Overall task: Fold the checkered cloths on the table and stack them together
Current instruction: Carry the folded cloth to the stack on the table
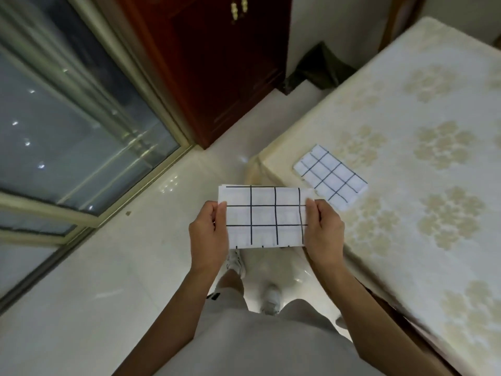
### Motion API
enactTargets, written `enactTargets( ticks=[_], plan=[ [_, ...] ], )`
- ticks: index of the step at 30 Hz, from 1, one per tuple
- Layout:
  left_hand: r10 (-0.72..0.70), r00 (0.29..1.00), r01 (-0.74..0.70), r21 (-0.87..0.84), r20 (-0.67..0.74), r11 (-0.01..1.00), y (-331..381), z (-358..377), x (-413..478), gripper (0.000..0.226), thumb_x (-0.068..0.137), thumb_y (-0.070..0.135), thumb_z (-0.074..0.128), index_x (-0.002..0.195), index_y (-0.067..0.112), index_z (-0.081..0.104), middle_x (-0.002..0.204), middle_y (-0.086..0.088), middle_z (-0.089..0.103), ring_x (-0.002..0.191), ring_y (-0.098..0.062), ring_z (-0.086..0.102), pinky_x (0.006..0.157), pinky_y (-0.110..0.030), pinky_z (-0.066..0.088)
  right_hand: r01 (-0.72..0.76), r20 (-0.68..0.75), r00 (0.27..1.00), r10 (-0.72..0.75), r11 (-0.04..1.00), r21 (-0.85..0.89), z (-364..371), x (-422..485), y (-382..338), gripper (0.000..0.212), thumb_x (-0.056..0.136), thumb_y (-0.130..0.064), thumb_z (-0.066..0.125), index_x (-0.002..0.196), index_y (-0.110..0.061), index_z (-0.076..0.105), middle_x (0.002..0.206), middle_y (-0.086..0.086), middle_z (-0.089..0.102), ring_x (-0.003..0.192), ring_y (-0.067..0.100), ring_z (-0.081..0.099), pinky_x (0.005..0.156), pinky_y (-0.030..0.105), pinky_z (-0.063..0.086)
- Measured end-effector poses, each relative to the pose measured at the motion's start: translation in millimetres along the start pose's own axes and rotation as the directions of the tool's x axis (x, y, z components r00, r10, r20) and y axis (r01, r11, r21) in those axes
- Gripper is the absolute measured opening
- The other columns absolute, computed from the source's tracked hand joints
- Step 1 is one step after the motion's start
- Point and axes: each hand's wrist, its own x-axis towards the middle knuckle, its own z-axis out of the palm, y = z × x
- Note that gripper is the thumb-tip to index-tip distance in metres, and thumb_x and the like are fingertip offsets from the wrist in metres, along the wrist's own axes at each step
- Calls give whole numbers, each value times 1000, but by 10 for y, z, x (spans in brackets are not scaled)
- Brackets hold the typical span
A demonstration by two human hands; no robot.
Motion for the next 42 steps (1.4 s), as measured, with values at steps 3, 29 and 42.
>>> enactTargets(
  ticks=[3,29,42],
  plan=[
    [102,989,-106,35,106,994,183,287,283,20,103,27,48,86,18,54,72,10,59,70,-5,58,52,-13,42,-78,-86,993,78,997,10,-140,155,115,38,106,-28,44,68,-21,44,60,-5,48,54,3,46,48,18,32],
    [329,604,-403,-79,725,912,912,1923,2020,32,103,24,50,74,10,44,57,8,32,52,-7,32,52,-27,26,-474,-569,674,471,867,157,-424,1174,253,40,103,-37,46,77,-9,56,66,3,59,59,13,52,52,18,37],
    [34,607,-164,83,794,983,767,2261,2150,13,98,27,59,93,14,62,93,2,64,87,-16,60,77,-34,49,-559,-444,679,585,804,203,-547,1283,525,10,94,-16,54,94,-20,64,79,-10,62,69,4,57,56,18,40]
  ],
)
